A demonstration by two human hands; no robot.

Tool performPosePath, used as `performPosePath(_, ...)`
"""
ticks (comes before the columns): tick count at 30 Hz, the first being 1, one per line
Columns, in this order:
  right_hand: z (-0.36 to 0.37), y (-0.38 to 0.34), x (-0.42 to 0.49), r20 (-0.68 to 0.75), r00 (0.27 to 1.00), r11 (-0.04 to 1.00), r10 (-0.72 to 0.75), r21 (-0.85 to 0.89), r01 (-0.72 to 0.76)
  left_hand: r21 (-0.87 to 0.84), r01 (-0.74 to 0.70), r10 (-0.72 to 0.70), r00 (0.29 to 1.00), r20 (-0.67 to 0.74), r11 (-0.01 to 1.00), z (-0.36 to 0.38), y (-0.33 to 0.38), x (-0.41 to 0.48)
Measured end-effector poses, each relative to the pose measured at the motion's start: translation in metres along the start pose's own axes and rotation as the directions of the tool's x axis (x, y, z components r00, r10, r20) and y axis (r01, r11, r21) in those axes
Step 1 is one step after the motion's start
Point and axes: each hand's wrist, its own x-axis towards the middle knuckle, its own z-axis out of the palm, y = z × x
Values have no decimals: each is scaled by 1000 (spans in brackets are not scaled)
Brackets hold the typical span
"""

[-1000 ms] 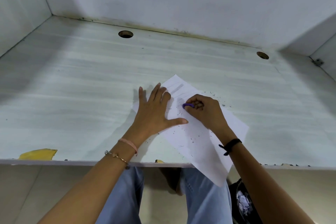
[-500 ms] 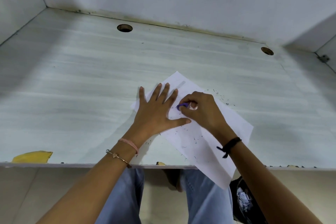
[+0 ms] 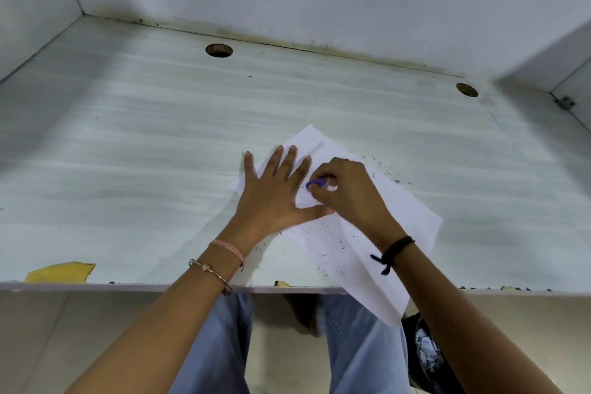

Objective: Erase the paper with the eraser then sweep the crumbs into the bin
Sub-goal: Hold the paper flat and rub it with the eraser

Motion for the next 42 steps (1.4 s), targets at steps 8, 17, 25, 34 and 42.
performPosePath(8,-3,6,1,-23,1000,1000,-7,-9,6,5,-3,3,1000,1,1000,0,-1,1)
performPosePath(17,-1,6,0,-41,999,1000,-11,3,11,1,1,-1,1000,1,1000,0,0,1)
performPosePath(25,5,-1,2,-63,998,1000,10,-11,-10,-3,-8,8,1000,0,1000,0,0,0)
performPosePath(34,4,-2,-4,-26,999,999,-36,-6,36,-1,-10,10,1000,3,1000,-1,-1,0)
performPosePath(42,-3,17,7,-163,984,997,77,6,-77,-23,5,-4,1000,23,1000,-2,-1,0)
